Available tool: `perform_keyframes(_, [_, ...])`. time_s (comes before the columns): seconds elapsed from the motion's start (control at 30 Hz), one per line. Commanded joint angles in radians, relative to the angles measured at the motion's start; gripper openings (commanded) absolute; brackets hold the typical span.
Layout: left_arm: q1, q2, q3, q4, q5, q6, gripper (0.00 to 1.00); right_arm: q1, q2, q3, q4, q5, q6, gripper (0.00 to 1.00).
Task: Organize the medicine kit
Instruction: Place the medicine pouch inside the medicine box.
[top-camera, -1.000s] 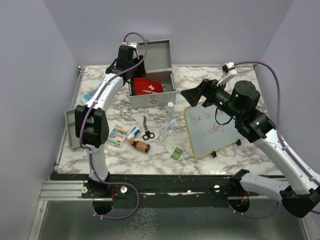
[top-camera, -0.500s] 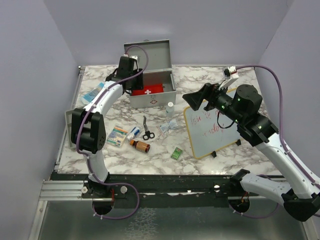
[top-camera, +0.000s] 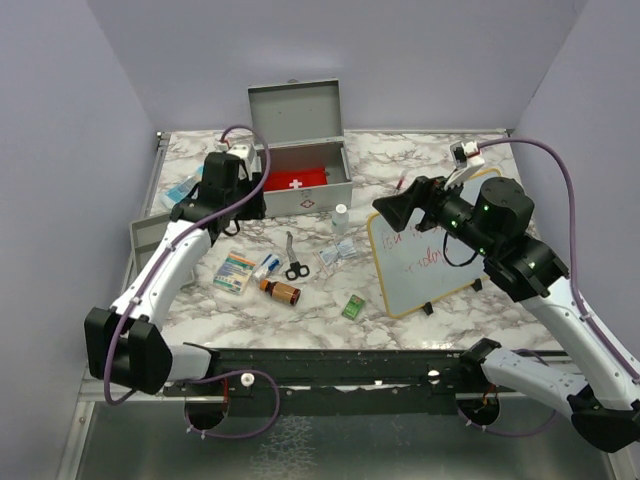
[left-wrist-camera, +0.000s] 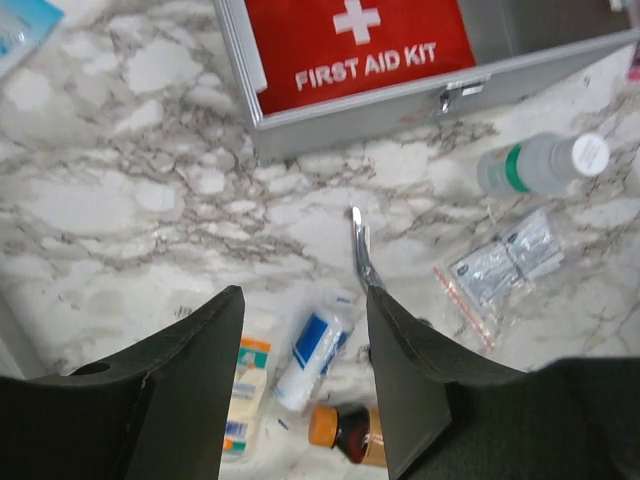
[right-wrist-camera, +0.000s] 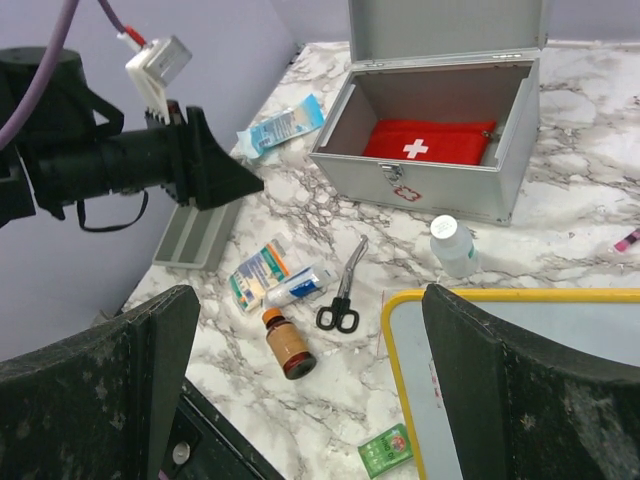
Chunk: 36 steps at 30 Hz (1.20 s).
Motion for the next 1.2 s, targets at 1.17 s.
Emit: perform_keyframes(1.17, [-0.001, 0.084, -0.405, 0.134, 0.181, -0.046, 0.52, 0.002, -0.055, -0.051, -0.062, 0.062, -0.013, 1.0])
